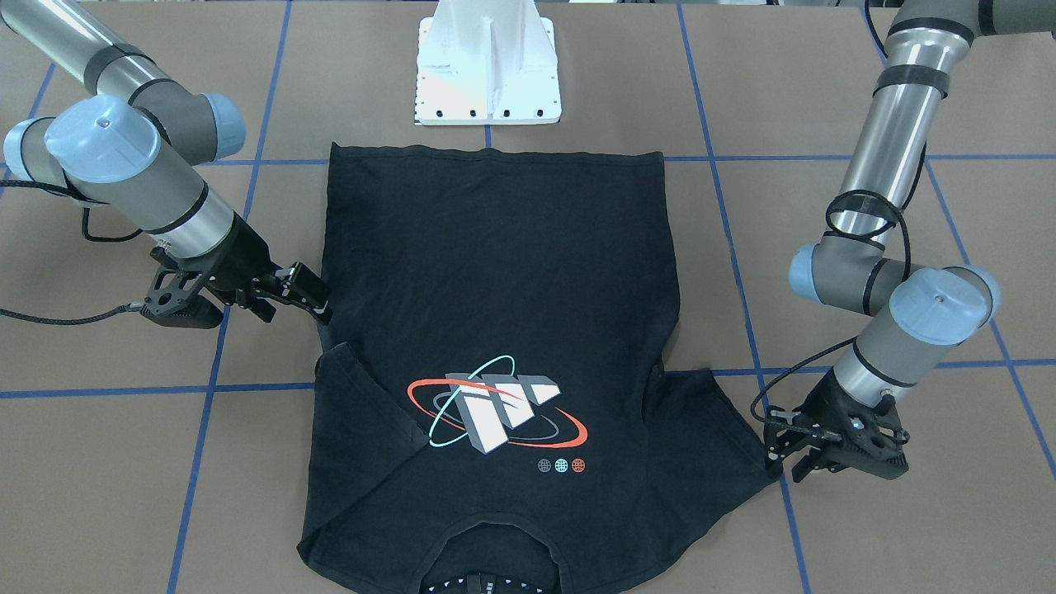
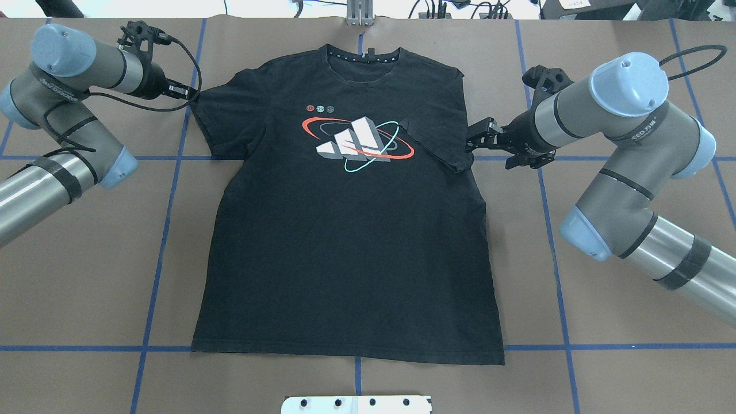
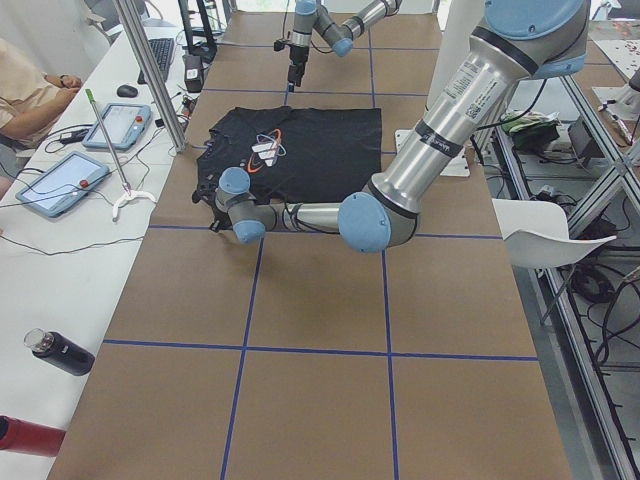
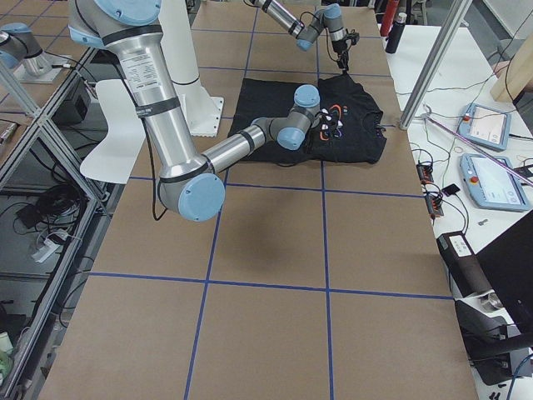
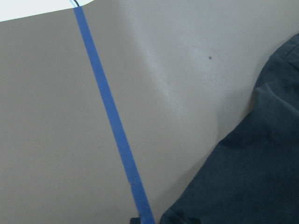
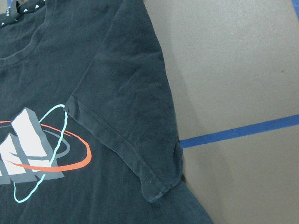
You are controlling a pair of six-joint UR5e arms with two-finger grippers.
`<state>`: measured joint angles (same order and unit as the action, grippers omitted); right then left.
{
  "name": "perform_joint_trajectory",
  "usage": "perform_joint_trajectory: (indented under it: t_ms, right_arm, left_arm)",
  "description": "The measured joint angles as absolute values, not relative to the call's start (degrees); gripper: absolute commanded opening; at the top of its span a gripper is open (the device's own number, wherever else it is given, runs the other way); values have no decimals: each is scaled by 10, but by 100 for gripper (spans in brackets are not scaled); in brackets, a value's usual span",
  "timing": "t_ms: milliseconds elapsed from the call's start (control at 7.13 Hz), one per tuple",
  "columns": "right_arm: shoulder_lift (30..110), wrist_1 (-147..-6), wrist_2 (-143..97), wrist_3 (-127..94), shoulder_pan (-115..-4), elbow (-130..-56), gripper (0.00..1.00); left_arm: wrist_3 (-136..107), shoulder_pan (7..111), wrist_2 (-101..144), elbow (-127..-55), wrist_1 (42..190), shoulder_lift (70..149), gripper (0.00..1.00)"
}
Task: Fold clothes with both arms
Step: 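Bring the left gripper to the other shoulder while the right gripper holds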
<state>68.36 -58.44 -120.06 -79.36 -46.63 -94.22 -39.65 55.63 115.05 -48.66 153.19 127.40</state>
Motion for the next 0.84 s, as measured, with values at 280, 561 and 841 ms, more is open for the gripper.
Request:
perform_joint_trajectory:
  t_ms: [280, 561, 841]
  right_arm:
    - [684, -584, -1201, -794, -467, -942, 100]
    - [683, -584, -1201, -795, -466, -942, 100]
    - [681, -584, -1202, -801, -466, -943, 100]
  left_arm:
    - [-397, 556, 1150, -477, 1536, 1276, 45]
    - [-398, 556, 1150, -466, 1547, 1278, 31]
    - [-399, 556, 1150, -462, 1550, 1281, 0]
